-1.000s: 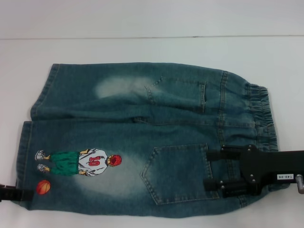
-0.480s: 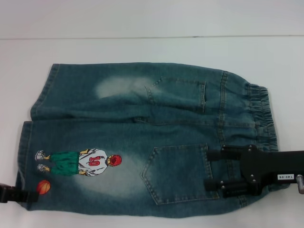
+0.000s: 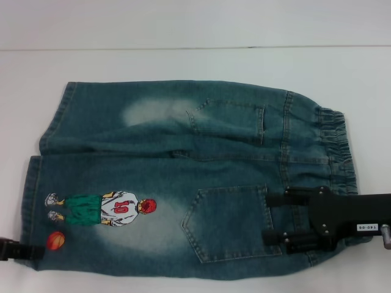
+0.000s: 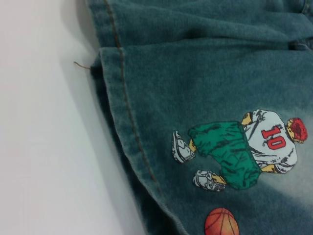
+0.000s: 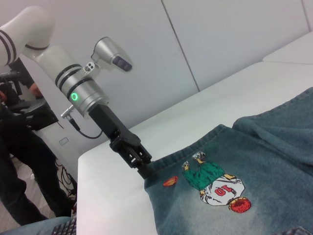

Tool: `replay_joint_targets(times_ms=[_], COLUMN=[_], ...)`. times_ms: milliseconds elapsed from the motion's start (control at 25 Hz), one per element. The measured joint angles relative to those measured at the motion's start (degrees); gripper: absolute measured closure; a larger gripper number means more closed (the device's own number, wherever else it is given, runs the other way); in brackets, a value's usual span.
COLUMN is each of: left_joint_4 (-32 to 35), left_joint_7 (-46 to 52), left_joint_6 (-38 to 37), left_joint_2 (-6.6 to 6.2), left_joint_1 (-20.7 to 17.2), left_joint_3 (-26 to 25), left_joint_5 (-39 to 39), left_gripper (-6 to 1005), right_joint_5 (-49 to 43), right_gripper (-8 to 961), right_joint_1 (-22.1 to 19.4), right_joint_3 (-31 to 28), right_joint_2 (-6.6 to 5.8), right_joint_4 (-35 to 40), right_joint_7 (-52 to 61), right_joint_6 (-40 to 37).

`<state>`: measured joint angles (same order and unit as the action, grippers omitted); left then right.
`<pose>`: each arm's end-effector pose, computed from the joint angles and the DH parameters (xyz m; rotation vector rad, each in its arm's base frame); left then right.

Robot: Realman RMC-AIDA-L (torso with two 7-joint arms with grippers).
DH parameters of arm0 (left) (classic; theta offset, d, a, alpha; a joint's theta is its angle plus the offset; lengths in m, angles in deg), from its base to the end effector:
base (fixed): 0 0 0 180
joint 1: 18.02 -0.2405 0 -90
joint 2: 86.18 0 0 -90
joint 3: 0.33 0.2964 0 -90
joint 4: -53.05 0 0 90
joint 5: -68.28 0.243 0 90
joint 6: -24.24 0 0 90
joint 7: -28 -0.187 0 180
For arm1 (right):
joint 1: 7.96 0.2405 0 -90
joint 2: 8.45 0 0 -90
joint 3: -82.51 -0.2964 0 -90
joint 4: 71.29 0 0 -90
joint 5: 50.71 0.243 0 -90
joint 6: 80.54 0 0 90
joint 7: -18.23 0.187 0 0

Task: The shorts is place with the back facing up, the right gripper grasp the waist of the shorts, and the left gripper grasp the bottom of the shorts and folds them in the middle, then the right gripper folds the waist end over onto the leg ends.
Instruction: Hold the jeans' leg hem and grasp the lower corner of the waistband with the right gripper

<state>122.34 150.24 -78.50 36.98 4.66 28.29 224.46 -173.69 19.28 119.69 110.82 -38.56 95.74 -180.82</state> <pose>-0.3954 0.3027 0.0198 -2.3348 -1.6310 0.1003 0.3138 0.3197 -0.0783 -2.9308 0.7671 0.7527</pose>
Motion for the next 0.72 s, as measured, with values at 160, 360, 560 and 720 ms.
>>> replay_joint_targets(times_ms=[160, 360, 560, 720], left_joint_4=[-2.09, -1.21, -1.04, -0.41], left_joint_7=[0.17, -0.08, -0.04, -0.01], left_joint_6=[-0.75, -0.81, -0.6, -0.59], left_joint_2=[-1.13, -0.71, -0.72, -0.7], left_joint_1=[0.88, 0.87, 0.94, 1.04], left_joint_3=[-0.33, -0.08, -0.1, -0.22], left_joint_5=[-0.17, -0.03, -0.44, -0.55], left_gripper=[395, 560, 738, 904], right_joint_5=[0.09, 0.15, 0.24, 0.85], right_gripper=[38, 38, 38, 39], right_joint_1=[0.0, 0.0, -0.11, -1.65], right_joint_3=[0.0, -0.01, -1.21, -6.54], right_joint_2=[0.0, -0.06, -0.17, -0.66], right_joint_4=[0.1, 0.14, 0.0, 0.0], right_joint_7=[0.23, 0.33, 0.39, 0.44], right_joint_6=[-0.08, -0.14, -1.38, -5.91])
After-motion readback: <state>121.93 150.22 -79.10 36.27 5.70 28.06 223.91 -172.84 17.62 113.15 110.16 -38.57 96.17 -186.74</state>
